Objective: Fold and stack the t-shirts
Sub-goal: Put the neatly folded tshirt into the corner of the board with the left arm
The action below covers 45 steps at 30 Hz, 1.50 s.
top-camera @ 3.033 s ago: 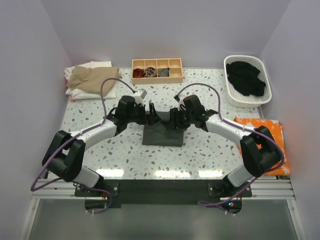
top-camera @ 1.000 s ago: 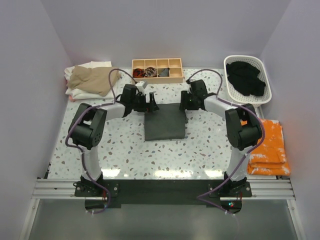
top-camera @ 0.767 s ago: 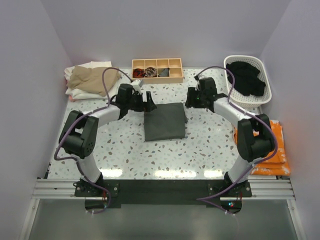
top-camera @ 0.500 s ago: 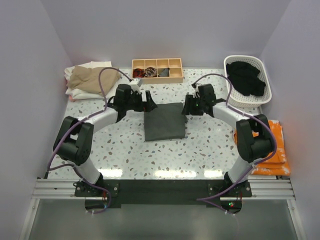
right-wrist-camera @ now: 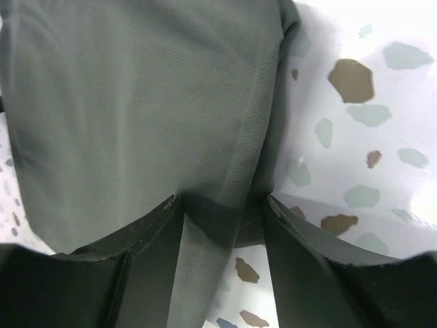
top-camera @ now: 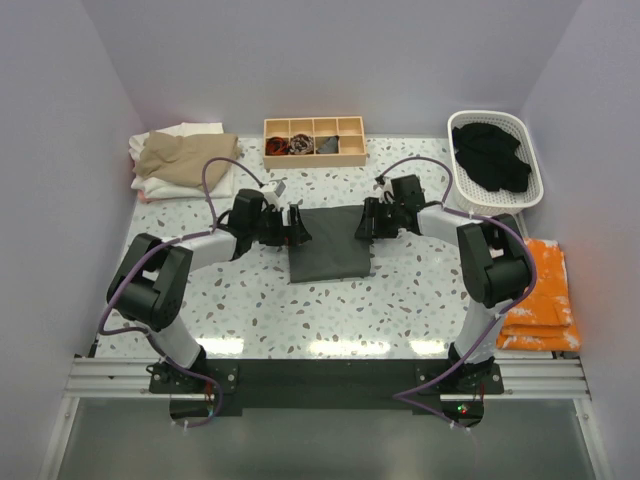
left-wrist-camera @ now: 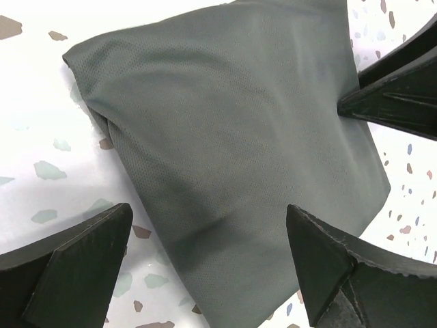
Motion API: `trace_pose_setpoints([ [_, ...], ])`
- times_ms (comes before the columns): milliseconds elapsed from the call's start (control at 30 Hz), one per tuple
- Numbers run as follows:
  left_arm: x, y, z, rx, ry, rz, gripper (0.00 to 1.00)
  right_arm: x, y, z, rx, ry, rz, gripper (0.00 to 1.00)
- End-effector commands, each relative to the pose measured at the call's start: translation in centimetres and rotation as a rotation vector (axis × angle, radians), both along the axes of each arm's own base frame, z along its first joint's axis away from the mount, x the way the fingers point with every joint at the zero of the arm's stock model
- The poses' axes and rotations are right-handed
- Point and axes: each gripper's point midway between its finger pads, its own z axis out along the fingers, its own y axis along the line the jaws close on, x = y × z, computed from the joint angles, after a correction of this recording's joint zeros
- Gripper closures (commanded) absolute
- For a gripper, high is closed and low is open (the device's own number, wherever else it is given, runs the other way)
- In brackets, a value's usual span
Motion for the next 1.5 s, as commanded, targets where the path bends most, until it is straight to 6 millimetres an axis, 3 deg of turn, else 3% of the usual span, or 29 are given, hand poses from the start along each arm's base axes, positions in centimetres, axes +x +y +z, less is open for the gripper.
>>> trace_pose_setpoints([
  [0, 0.4, -0.8, 0.8, -0.051, -0.043, -0.013, 0.0, -0.4, 1.9, -0.4, 0.094, 0.026, 0.058, 0.5],
  [33, 0.4, -0.8, 0.6, -0.053, -0.04, -0.015, 0.0, -0.7, 2.1, -0.5, 0.11, 0.036, 0.064, 0.55],
  [67, 0.2, -1.0, 0.4, -0.06, -0.032, -0.021, 0.0, -0.8, 2.5, -0.3, 0.132, 0.037, 0.078, 0.67],
  [167, 0.1, -1.3, -0.2, -0.074, -0.018, -0.028, 0.0, -1.8, 3.4, -0.2, 0.197, 0.07, 0.107, 0.83],
  [233, 0.0, -1.4, -0.5, -0.082, -0.012, -0.028, 0.0, -2.4, 3.8, -0.2, 0.23, 0.096, 0.111, 0.87],
  [300, -0.1, -1.4, -0.7, -0.083, -0.007, -0.03, 0.0, -2.5, 3.8, 0.0, 0.237, 0.09, 0.109, 0.82],
  [400, -0.3, -1.2, -0.6, -0.078, -0.01, -0.029, 0.0, -2.3, 3.2, 0.7, 0.208, 0.061, 0.087, 0.52],
  [433, -0.4, -1.2, -0.6, -0.076, -0.011, -0.028, 0.0, -2.0, 2.9, 1.9, 0.193, 0.021, 0.087, 0.43],
  [500, -0.5, -0.9, -0.4, -0.06, -0.016, -0.024, 0.0, -1.7, 1.5, 2.3, 0.115, -0.005, 0.042, 0.38],
  [633, -0.3, 0.3, -0.2, 0.001, -0.031, 0.01, 0.0, -1.3, -1.1, 5.4, -0.009, -0.112, -0.014, 0.35],
  [833, -0.1, 2.7, -0.8, 0.134, -0.03, 0.072, 0.0, -1.8, -2.7, 6.7, -0.08, -0.148, -0.038, 0.34],
  [933, -0.6, 1.9, -1.7, 0.121, -0.005, 0.016, 0.0, -1.9, -2.8, 6.5, -0.086, -0.143, -0.04, 0.34],
  [1033, -2.2, -0.6, -3.1, 0.018, 0.048, -0.116, 0.0, -1.9, -2.8, 6.4, -0.087, -0.14, -0.035, 0.34],
  [1133, -3.8, -2.7, -3.1, -0.104, 0.069, -0.207, 0.0, -2.0, -2.8, 6.3, -0.089, -0.139, -0.035, 0.34],
  [1300, -4.9, -4.4, -4.3, -0.173, 0.097, -0.246, 0.01, -2.1, -3.1, 6.1, -0.102, -0.138, -0.038, 0.34],
  [1400, -4.6, -5.1, -4.6, -0.213, 0.103, -0.26, 0.26, -2.1, -3.2, 6.2, -0.111, -0.141, -0.038, 0.34],
  [1433, -4.5, -5.3, -4.7, -0.226, 0.111, -0.254, 0.5, -2.1, -3.3, 6.1, -0.114, -0.14, -0.042, 0.34],
  [1467, -4.4, -5.4, -4.7, -0.236, 0.111, -0.253, 0.61, -2.1, -3.3, 6.1, -0.113, -0.139, -0.041, 0.34],
])
